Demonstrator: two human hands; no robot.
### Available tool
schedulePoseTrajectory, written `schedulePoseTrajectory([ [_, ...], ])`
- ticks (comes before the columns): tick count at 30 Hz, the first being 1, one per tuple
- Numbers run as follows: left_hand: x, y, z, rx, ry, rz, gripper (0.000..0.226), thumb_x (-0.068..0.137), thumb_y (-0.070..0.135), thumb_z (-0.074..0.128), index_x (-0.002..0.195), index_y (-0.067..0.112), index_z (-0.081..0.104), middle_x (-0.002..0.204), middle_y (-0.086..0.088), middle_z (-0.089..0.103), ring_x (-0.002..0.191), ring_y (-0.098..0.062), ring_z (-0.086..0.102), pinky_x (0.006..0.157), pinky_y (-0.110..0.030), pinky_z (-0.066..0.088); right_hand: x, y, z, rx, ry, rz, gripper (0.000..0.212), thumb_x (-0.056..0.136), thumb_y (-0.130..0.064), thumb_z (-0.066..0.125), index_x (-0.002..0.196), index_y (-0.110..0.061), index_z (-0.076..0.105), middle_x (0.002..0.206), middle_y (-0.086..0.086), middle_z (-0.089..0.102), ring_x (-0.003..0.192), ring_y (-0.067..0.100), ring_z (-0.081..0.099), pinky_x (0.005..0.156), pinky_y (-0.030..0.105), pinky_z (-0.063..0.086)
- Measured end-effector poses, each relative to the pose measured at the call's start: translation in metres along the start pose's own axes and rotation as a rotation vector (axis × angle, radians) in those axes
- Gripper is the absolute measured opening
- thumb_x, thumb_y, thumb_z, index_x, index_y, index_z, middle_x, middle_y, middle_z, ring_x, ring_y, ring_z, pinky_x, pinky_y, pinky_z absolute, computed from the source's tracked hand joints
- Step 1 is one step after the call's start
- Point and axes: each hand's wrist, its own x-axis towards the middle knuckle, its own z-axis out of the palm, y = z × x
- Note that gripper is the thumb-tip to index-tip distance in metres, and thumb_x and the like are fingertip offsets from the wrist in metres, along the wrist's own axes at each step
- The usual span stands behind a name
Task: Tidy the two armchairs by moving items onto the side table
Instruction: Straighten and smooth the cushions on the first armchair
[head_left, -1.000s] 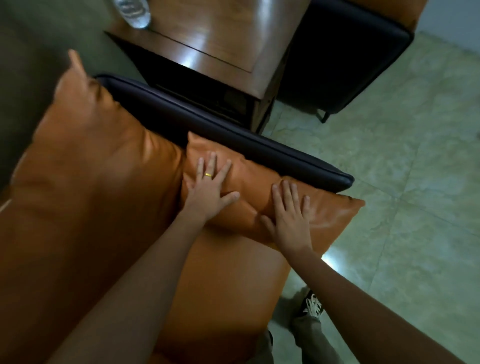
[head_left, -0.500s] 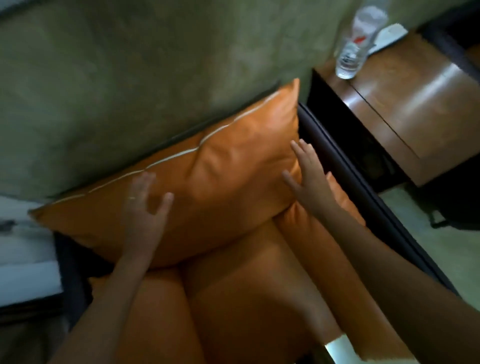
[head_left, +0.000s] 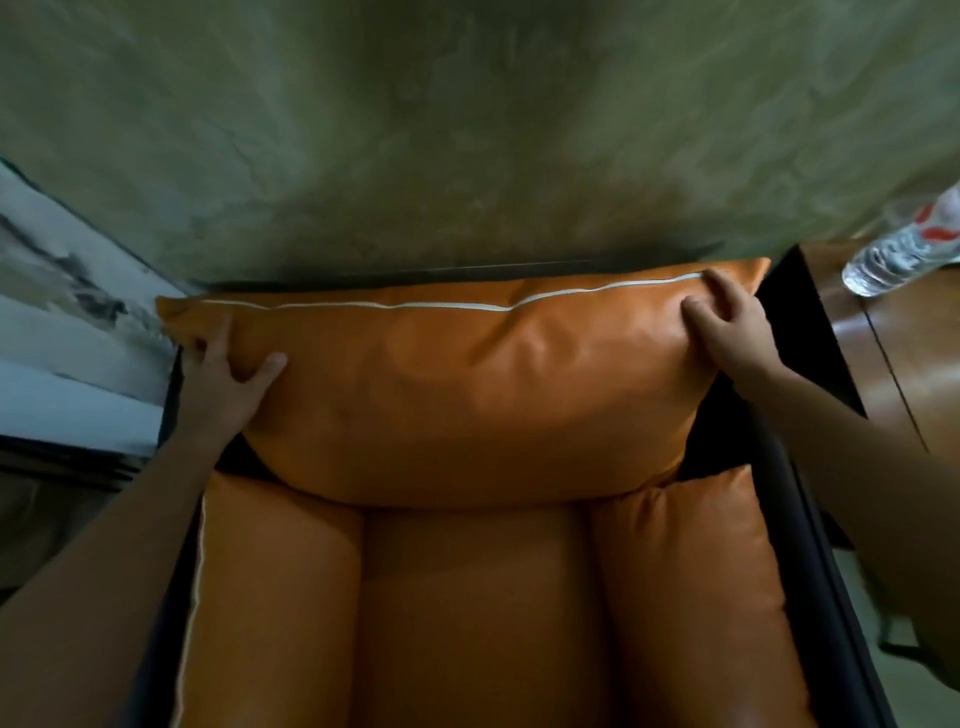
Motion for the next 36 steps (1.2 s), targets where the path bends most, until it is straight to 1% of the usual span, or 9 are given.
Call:
schedulePoseTrajectory([
  [4, 0.032, -0.004, -0.003, -0.013, 0.059, -0.067, 0.086, 0.088, 0.071, 0.057, 0.157, 0.038, 0.02, 0.164, -0.013, 0.023, 0.143, -0.04, 0.036, 0.114, -0.054, 0.038, 0.007, 0.004, 0.006, -0.004, 0.017, 0.014, 0.057, 0.092, -0.03, 0.068, 0.146, -0.023, 0.052, 0.146, 0.009, 0.056, 0.136, 0.024, 0.05, 0.116, 0.033, 0.035],
  [12, 0.051, 0.006, -0.008, -0.261, 0.183, -0.171, 0.062, 0.105, 0.029, 0.05, 0.16, 0.025, 0.022, 0.164, -0.01, 0.028, 0.144, -0.036, 0.036, 0.115, -0.05, 0.037, 0.0, -0.008, 0.01, 0.011, 0.11, 0.095, 0.062, 0.09, -0.007, 0.053, 0.147, -0.031, 0.052, 0.141, 0.009, 0.061, 0.132, 0.026, 0.055, 0.109, 0.031, 0.041],
  [17, 0.037, 0.012, -0.012, -0.365, 0.22, -0.118, 0.061, 0.103, 0.009, 0.037, 0.158, 0.032, 0.026, 0.164, -0.008, 0.028, 0.134, -0.027, 0.047, 0.099, -0.04, 0.049, -0.01, -0.015, 0.003, 0.093, 0.232, 0.022, 0.066, 0.084, 0.001, 0.048, 0.143, -0.027, 0.057, 0.127, 0.002, 0.068, 0.109, 0.004, 0.058, 0.084, 0.006, 0.04],
  [21, 0.028, 0.003, -0.017, -0.422, 0.233, -0.038, 0.056, 0.106, 0.014, 0.038, 0.159, 0.029, 0.025, 0.163, -0.003, 0.03, 0.142, -0.021, 0.039, 0.114, -0.035, 0.037, -0.012, -0.008, 0.0, 0.176, 0.285, -0.009, 0.071, 0.077, -0.006, 0.044, 0.143, -0.028, 0.057, 0.119, -0.015, 0.061, 0.091, -0.027, 0.053, 0.076, -0.008, 0.032],
  [24, 0.026, -0.001, -0.018, -0.358, 0.201, -0.031, 0.056, 0.108, 0.014, 0.038, 0.16, 0.025, 0.021, 0.163, -0.005, 0.029, 0.142, -0.023, 0.038, 0.112, -0.033, 0.035, -0.01, -0.001, -0.003, 0.172, 0.236, 0.032, 0.067, 0.085, -0.007, 0.046, 0.146, -0.031, 0.052, 0.121, -0.008, 0.064, 0.095, -0.005, 0.057, 0.084, 0.005, 0.042],
  [26, 0.03, 0.005, -0.02, -0.292, 0.149, -0.068, 0.058, 0.108, 0.014, 0.038, 0.161, 0.023, 0.018, 0.165, -0.008, 0.026, 0.143, -0.029, 0.037, 0.112, -0.037, 0.036, -0.005, 0.002, -0.005, 0.135, 0.172, 0.056, 0.062, 0.092, -0.007, 0.048, 0.151, -0.025, 0.047, 0.139, 0.002, 0.06, 0.12, 0.012, 0.059, 0.105, 0.027, 0.045],
  [30, 0.017, 0.032, -0.02, -0.117, 0.157, -0.113, 0.066, 0.104, 0.025, 0.045, 0.161, 0.023, 0.014, 0.159, -0.02, 0.034, 0.132, -0.047, 0.046, 0.107, -0.059, 0.043, -0.015, -0.019, -0.001, -0.151, 0.226, 0.07, 0.064, 0.095, -0.013, 0.051, 0.157, -0.013, 0.033, 0.162, 0.026, 0.023, 0.148, 0.045, 0.025, 0.12, 0.05, 0.023],
  [33, -0.037, 0.058, 0.012, 0.143, 0.254, 0.141, 0.076, 0.097, 0.051, 0.052, 0.159, 0.02, 0.021, 0.164, -0.022, 0.018, 0.15, -0.043, 0.021, 0.118, -0.064, 0.023, -0.074, -0.041, 0.032, -0.416, 0.344, -0.211, 0.068, 0.093, -0.04, 0.05, 0.154, -0.016, 0.033, 0.166, 0.026, 0.007, 0.152, 0.049, 0.005, 0.117, 0.065, 0.014],
  [36, -0.091, 0.073, 0.07, 0.51, 0.058, 0.571, 0.087, 0.087, 0.076, 0.046, 0.159, 0.037, 0.018, 0.17, -0.007, 0.002, 0.155, -0.037, 0.004, 0.114, -0.069, 0.01, -0.143, -0.046, 0.093, -0.515, 0.054, -0.557, 0.079, 0.09, -0.062, 0.047, 0.158, -0.026, 0.027, 0.17, 0.012, 0.004, 0.156, 0.038, -0.001, 0.121, 0.058, -0.002],
])
